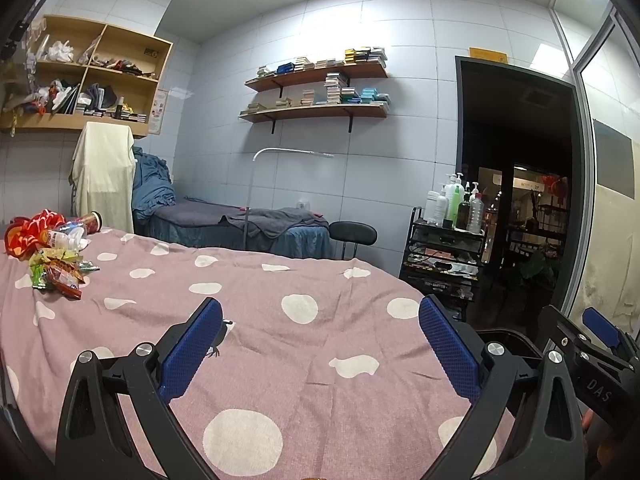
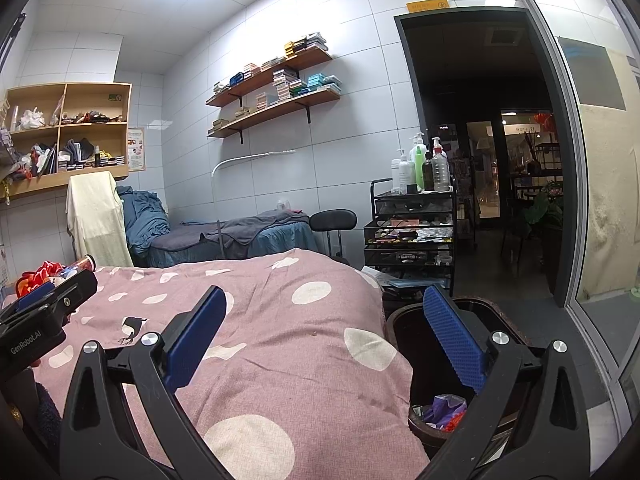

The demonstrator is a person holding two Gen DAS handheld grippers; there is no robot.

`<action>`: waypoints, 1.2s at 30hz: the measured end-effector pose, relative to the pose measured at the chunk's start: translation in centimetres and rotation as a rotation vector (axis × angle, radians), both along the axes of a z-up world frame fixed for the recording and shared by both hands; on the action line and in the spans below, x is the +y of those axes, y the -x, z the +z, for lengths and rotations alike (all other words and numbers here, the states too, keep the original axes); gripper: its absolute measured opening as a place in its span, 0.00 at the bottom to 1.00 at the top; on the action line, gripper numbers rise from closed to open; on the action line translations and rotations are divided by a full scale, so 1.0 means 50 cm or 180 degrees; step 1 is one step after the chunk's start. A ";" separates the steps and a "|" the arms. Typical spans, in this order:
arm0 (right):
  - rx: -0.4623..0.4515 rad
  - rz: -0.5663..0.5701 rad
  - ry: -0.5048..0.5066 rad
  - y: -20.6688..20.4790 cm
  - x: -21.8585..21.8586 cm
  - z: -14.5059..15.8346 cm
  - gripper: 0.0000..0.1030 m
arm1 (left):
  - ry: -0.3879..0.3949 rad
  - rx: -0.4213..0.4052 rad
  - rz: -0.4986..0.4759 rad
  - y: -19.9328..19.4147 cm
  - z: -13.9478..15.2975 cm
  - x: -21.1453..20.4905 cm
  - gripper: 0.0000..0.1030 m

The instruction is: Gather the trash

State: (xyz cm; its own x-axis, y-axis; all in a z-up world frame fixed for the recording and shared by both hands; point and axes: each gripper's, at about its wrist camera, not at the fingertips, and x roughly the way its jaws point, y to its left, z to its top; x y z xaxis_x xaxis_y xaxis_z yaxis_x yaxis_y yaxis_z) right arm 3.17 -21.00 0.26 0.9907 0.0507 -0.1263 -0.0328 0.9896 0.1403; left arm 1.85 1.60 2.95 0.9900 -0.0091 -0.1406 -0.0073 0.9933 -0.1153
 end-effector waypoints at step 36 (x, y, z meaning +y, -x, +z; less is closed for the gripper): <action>0.0022 -0.0002 -0.0010 0.002 -0.001 0.002 0.95 | -0.0017 -0.0008 -0.0114 0.001 -0.006 -0.007 0.95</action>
